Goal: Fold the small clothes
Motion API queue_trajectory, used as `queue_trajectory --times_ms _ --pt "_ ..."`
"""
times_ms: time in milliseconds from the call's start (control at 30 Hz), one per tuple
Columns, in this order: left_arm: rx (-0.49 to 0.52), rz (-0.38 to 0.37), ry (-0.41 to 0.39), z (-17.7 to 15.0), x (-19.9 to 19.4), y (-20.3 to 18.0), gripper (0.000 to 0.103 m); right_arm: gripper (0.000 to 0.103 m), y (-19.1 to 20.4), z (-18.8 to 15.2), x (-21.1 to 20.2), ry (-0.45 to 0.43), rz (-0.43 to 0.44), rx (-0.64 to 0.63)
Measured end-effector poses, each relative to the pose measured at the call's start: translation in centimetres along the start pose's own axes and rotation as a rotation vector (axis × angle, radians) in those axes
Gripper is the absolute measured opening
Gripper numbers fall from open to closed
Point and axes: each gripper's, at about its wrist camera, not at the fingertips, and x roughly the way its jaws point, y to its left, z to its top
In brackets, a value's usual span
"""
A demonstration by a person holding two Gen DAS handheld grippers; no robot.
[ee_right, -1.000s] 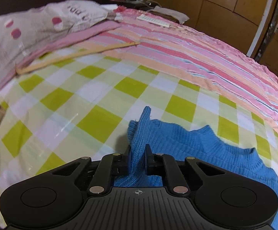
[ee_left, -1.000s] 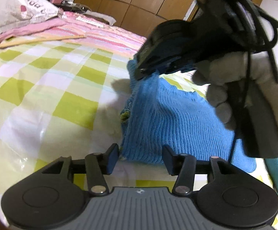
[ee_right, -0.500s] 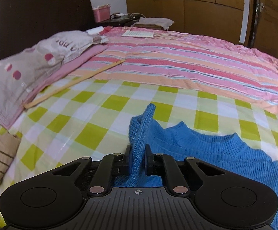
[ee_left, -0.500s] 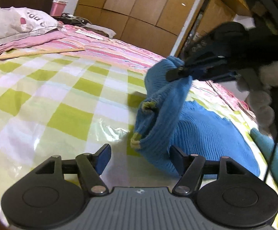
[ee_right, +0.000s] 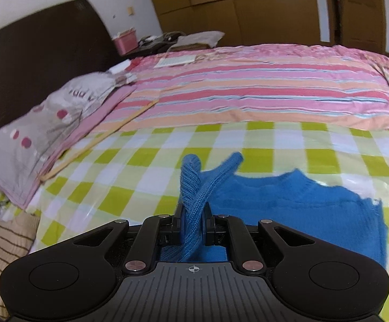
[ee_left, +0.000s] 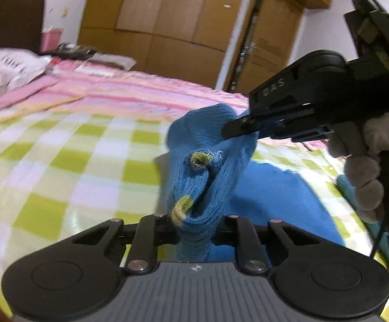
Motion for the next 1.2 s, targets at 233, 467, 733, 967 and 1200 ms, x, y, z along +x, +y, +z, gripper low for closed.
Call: queue_trajectory --times_ms 233,467,733,967,1200 --pt "0.08 -0.093 -0.03 2.0 0.2 -5.7 0.022 0.01 -5.3 0.3 -3.6 -0.075 -0.002 0.084" --pt "0.204 -0.154 -0.002 1.3 3.1 -11.6 0.022 0.01 -12.1 -0.3 -5.6 -0.121 -0.045 0.187" --pt "0.268 -0.165 0.061 -0.6 5.3 -15.6 0.022 0.01 -17.7 -3.3 -5.2 -0.115 -0.078 0.271" --pt "0.31 -0.149 0.098 -1.5 6.4 -16.8 0.022 0.01 -19.8 -5.1 -4.3 -0.1 -0.08 0.309" --pt "0.338 -0.137 0.122 -2.0 6.7 -17.8 0.022 0.01 -20.5 -6.0 -3.4 -0.084 -0.084 0.321"
